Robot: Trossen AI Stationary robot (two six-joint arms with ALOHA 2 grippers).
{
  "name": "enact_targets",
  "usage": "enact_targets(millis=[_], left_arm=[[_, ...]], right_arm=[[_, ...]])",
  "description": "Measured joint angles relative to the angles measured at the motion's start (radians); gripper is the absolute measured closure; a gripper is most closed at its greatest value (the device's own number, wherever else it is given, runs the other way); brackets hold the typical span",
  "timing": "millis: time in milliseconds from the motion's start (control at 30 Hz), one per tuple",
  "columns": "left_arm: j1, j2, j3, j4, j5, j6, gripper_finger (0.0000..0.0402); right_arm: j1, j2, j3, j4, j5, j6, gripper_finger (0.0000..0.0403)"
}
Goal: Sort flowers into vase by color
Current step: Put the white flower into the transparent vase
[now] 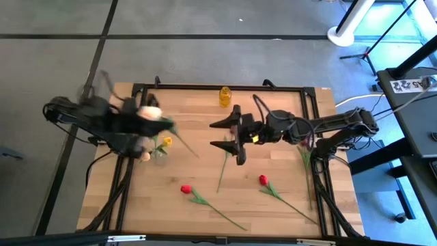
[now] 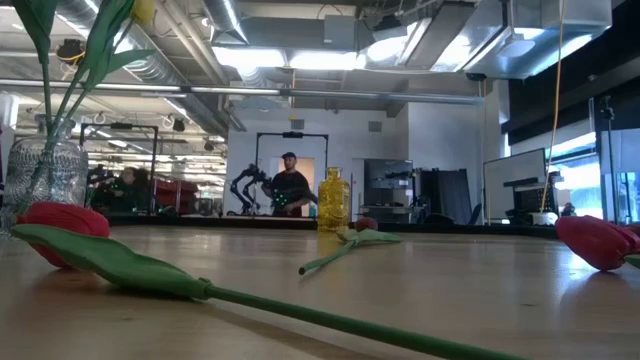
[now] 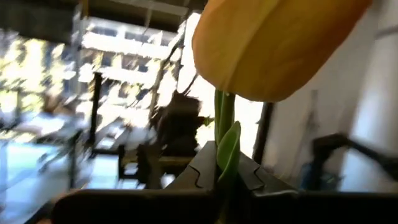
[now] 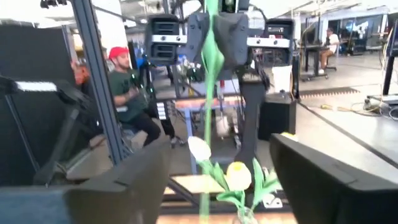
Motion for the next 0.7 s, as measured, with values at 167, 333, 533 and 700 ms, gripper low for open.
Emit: enact_targets(millis=[167,333,533,700], left_arm=[[-0.052,-0.163,0.024,-0.06,0.19,-0.02,0.0399],[-0.061,-0.289,0.129,-0.333,0.237,0.014,0.0399],[-0.06,-0.33,0.276,-0.686,0.113,0.088,0.0399],[-0.06,-0.365,0.301,-0.827,0.043,0.042,0.04]], right_arm=[[-0.002,0.002,0.002,-0.039,0.015,0.093,0.0101],[-0.001,0.006,0.002,-0.12,0.116,0.134,0.0101],[-0.002,0.006,0.002,-0.139,0.204,0.174,0.0101],[-0.002,0.006,0.001,-0.166,0.261,0.204,0.0101]])
